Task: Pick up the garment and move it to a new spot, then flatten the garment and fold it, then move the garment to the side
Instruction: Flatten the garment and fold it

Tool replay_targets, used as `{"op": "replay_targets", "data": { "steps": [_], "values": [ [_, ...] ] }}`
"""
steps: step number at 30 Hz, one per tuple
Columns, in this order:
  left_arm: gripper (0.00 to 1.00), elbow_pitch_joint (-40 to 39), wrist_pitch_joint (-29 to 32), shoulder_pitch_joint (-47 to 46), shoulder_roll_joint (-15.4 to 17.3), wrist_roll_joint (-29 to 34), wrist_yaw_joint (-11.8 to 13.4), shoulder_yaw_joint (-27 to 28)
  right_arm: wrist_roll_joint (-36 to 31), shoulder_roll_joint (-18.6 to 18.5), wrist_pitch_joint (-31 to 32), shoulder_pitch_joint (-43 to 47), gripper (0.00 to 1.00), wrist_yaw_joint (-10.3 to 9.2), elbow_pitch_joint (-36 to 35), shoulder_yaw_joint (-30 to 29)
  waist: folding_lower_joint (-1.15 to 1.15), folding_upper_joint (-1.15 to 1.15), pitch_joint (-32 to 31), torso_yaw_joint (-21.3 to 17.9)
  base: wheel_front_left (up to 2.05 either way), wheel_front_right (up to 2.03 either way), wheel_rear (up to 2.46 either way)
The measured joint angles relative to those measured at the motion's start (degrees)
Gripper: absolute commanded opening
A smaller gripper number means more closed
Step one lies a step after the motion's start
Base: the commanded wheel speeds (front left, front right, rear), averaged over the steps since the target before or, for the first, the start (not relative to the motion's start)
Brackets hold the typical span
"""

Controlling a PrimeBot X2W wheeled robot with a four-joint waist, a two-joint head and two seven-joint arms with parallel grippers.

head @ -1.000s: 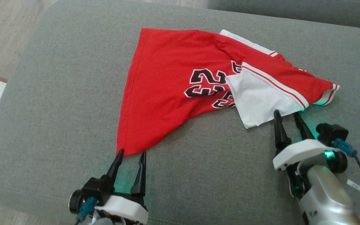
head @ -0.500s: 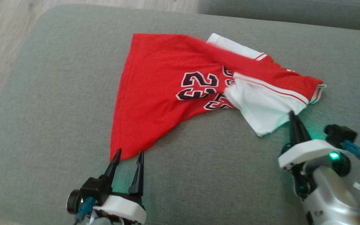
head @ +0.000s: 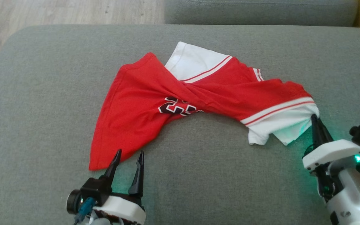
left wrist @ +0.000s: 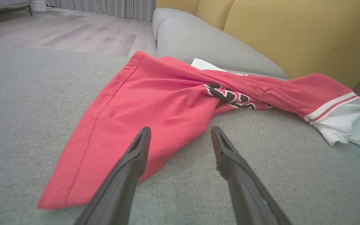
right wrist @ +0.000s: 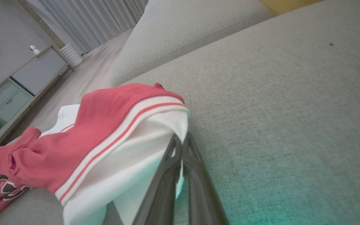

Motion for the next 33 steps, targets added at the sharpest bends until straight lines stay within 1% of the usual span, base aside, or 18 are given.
{"op": "replay_targets", "data": {
  "steps": [1, 2, 4, 8, 11, 14, 20, 25, 26, 27, 28, 31, 33],
  "values": [
    [1.0, 0.07, 0.0, 0.0, 0.0, 0.0, 0.0, 0.0, 0.68, -0.26, 0.02, -0.05, 0.95, 0.0, -0.45, 0.43, 0.0, 0.0, 0.01, -0.25, 0.0, 0.0, 0.0],
    [1.0, 0.18, 0.0, 0.0, 0.0, 0.0, 0.0, 0.0, 1.16, -0.59, -0.04, -0.05, 1.0, 0.0, -0.96, 0.71, 0.0, 0.0, 0.01, -0.44, 0.0, 0.0, 0.0],
    [1.0, 0.4, 0.0, 0.0, 0.0, -0.01, 0.0, -0.01, 2.12, -1.22, -0.32, -0.06, 1.0, 0.0, -1.76, 1.12, 0.0, 0.0, -0.03, -0.65, 0.0, 0.0, 0.0],
    [1.0, 0.59, 0.0, 0.01, 0.0, -0.01, 0.03, 0.0, 3.47, -1.22, -2.2, -0.67, 1.0, 0.0, -2.87, 0.96, 0.0, 0.0, -0.01, -1.0, 0.0, 0.0, 0.0],
    [1.0, 0.65, 0.0, 0.01, 0.0, -0.01, 0.03, -0.07, 0.46, -1.8, -2.68, -1.3, 1.0, 0.0, -1.92, 2.12, 0.0, 0.0, 0.16, -0.86, 0.0, 0.0, 0.0],
    [1.0, 0.66, 0.0, 0.0, 0.0, -0.11, 0.04, -0.13, -2.72, -1.62, -3.25, -1.01, 1.0, 0.0, -0.07, 3.41, 0.0, 0.0, 0.38, -0.54, 0.0, 0.0, 0.0],
    [1.0, 0.62, 0.0, -0.01, 0.0, -0.15, 0.05, -0.24, -6.64, 0.86, -3.6, 2.15, 1.0, 0.0, 2.18, 5.01, 0.0, 0.0, 0.61, -0.1, 0.0, 0.0, 0.0],
    [1.0, 0.6, 0.0, -0.01, 0.0, -0.15, 0.05, -0.2, -10.58, 1.54, -4.38, 2.63, 1.0, 0.0, 3.41, 6.65, 0.0, 0.0, 0.7, 0.12, 0.0, 0.0, 0.0],
    [1.0, 0.6, 0.0, -0.01, 0.0, -0.15, 0.05, -0.16, -10.9, 1.59, -4.48, 2.46, 0.78, 0.0, 3.88, 6.61, 0.0, 0.0, 0.71, 0.16, 0.0, 0.0, 0.0],
    [1.0, 0.57, 0.0, -0.01, 0.0, -0.15, 0.05, -0.16, -11.25, 1.6, -4.6, 2.32, 0.03, 0.0, 4.24, 6.6, 0.0, 0.0, 0.71, 0.2, 0.0, 0.0, 0.0],
    [1.0, 0.52, 0.0, -0.01, 0.0, -0.15, 0.05, -0.15, -11.44, 1.57, -4.6, 2.29, 0.0, 0.0, 4.38, 6.46, 0.0, 0.0, 0.72, 0.22, 0.0, 0.0, 0.0],
    [1.0, 0.24, 0.0, -0.01, 0.0, -0.15, 0.07, -0.12, -12.22, 0.86, -4.58, 2.22, 0.0, 0.0, 4.85, 5.49, 0.0, 0.0, 0.78, 0.13, 0.0, 0.0, 0.0],
    [1.0, 0.08, 0.0, -0.08, 0.0, -0.15, 0.07, -0.1, -13.05, -0.62, -4.56, 2.12, 0.0, 0.01, 4.89, 4.61, 0.0, 0.0, 0.89, -0.02, 0.0, 0.0, 0.0]
  ]
}}
